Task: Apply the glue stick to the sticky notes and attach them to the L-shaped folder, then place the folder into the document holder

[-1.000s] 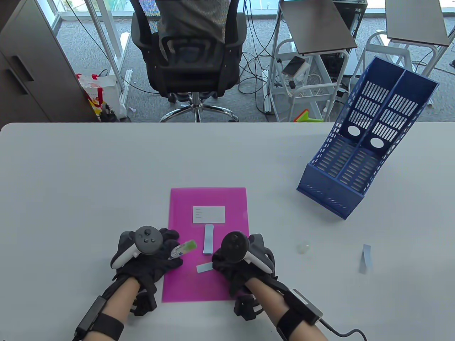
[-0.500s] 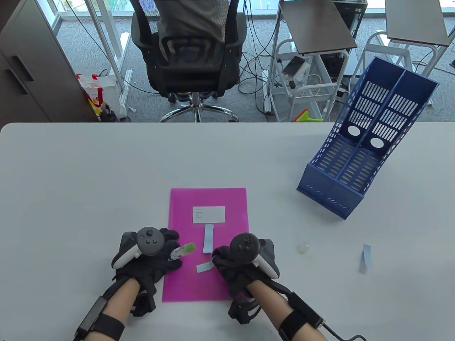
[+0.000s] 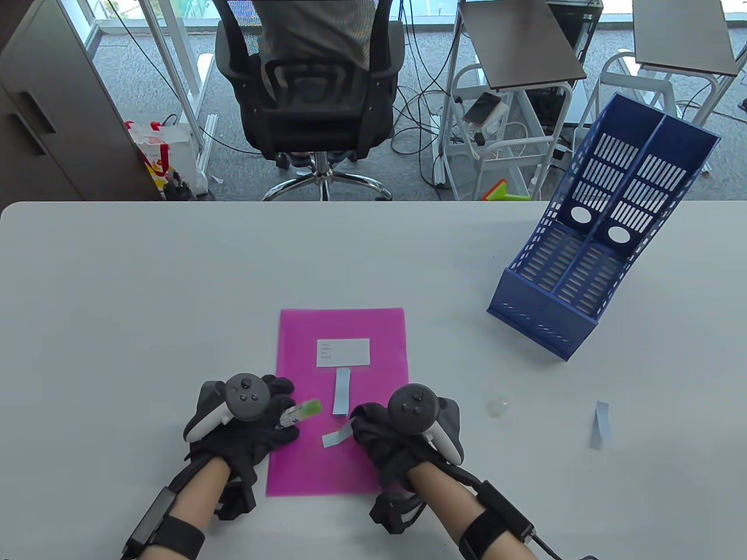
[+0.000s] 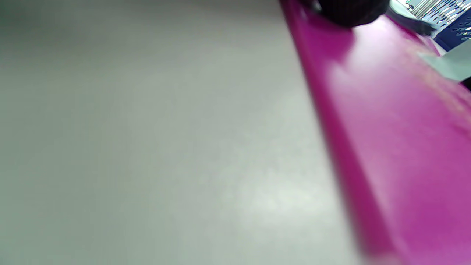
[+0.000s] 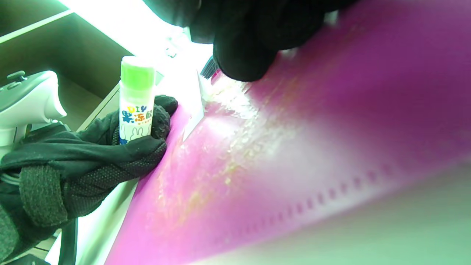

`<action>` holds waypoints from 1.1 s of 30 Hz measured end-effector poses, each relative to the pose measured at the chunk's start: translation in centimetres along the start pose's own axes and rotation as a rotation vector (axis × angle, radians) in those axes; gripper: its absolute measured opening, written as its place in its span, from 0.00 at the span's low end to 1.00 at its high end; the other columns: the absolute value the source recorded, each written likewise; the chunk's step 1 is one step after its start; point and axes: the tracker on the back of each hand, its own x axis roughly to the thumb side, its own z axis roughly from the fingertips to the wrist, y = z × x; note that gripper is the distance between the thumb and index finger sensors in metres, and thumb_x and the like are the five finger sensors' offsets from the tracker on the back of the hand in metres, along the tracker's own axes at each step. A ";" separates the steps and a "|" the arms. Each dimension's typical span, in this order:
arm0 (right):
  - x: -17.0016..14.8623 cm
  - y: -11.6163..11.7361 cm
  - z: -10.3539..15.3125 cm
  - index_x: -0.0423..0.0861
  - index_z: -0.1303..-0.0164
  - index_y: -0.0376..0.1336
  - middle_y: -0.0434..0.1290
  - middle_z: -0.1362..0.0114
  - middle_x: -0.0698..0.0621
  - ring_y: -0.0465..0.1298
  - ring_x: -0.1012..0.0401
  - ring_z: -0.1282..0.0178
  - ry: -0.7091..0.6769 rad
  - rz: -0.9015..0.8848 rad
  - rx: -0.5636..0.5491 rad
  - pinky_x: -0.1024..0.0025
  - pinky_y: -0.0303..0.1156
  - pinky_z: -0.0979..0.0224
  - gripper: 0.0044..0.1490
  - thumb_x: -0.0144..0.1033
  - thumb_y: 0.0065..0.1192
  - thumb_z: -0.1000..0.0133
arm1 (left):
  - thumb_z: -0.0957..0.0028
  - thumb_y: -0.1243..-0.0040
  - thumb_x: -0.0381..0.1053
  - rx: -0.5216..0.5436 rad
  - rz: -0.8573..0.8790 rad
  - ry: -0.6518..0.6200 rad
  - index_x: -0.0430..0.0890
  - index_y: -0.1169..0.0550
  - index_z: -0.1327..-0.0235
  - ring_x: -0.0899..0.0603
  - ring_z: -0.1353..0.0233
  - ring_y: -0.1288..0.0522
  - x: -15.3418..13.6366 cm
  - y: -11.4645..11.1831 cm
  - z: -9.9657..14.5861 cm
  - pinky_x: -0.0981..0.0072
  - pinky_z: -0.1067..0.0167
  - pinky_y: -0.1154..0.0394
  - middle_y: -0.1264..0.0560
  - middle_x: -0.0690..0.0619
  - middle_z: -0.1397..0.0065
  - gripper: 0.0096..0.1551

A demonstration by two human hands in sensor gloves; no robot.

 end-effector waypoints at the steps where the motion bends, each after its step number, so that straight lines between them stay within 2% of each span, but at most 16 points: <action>1: 0.0 0.0 0.0 0.40 0.36 0.62 0.74 0.36 0.36 0.67 0.41 0.40 0.001 -0.006 0.001 0.41 0.57 0.31 0.20 0.32 0.49 0.35 | 0.45 0.45 0.58 0.000 0.000 0.000 0.60 0.43 0.35 0.56 0.16 0.68 0.0 0.0 0.0 0.57 0.23 0.75 0.61 0.72 0.19 0.29; 33: -0.5 -0.5 0.2 0.42 0.35 0.60 0.73 0.31 0.40 0.66 0.42 0.36 0.025 -0.152 0.011 0.42 0.56 0.30 0.20 0.34 0.45 0.34 | 0.45 0.46 0.58 0.000 -0.011 0.002 0.61 0.43 0.35 0.56 0.16 0.68 0.1 -0.1 0.1 0.57 0.23 0.75 0.62 0.72 0.19 0.29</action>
